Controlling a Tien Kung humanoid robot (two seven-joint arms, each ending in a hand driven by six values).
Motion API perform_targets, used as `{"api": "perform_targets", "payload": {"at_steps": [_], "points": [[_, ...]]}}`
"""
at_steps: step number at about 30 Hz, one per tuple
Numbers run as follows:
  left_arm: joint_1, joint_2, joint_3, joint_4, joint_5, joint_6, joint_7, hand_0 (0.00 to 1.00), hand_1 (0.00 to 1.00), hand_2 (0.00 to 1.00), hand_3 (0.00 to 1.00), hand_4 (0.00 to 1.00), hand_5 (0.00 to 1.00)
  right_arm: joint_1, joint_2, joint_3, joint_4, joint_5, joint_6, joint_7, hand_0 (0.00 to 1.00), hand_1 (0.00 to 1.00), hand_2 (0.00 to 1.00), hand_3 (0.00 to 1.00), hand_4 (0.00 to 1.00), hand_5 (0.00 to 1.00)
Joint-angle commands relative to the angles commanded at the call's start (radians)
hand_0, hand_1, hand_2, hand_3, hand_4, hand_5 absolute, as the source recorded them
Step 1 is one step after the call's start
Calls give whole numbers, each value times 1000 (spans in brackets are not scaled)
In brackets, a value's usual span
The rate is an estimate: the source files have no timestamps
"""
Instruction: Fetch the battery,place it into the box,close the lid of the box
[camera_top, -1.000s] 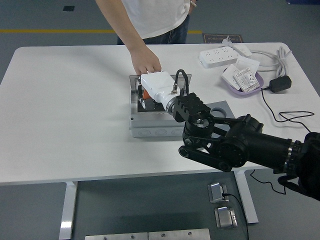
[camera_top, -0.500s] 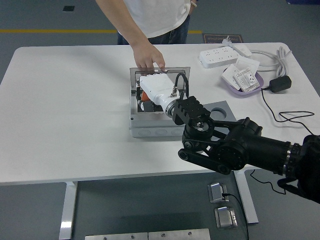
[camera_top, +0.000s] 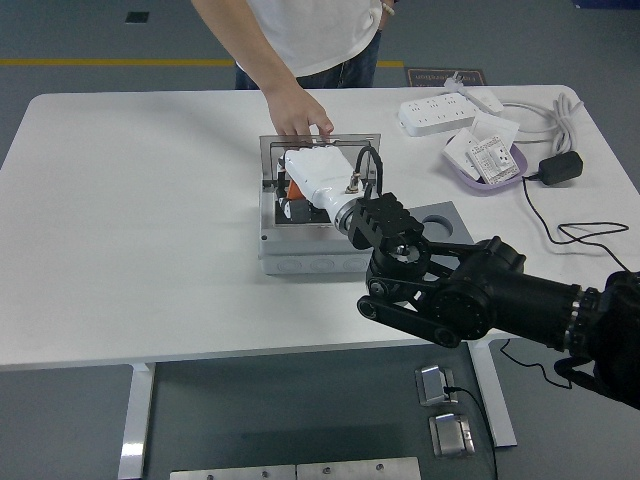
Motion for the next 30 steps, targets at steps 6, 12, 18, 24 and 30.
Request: {"api": "perform_targets", "payload": {"at_steps": [6,12,18,24,30], "points": [[-1,0,3,0,-2,0,-1,619,719,661,618,692,523,-2,1,9,-7,0,-4,-3,192,294,339,538,593,280],[0,0,6,0,-4,0,-1,619,718,659,617,690,520,-6,1,15,-6,3,-5,-9,270,366,424,629,572,373],[1,0,7,0,-4,-1,-1,619,718,659,618,687,515,-10,3,17,-7,12,-11,-9,419,441,488,651,639,435],[1,0,6,0,-2,-2,-1,619,718,659,618,687,515,-14,6,20,-7,20,-20,-7,419,441,488,651,639,435],[3,-1,9,0,-5,-2,-2,619,718,658,617,685,511,-19,5,30,-2,17,-26,-10,485,475,518,657,685,480]]}}
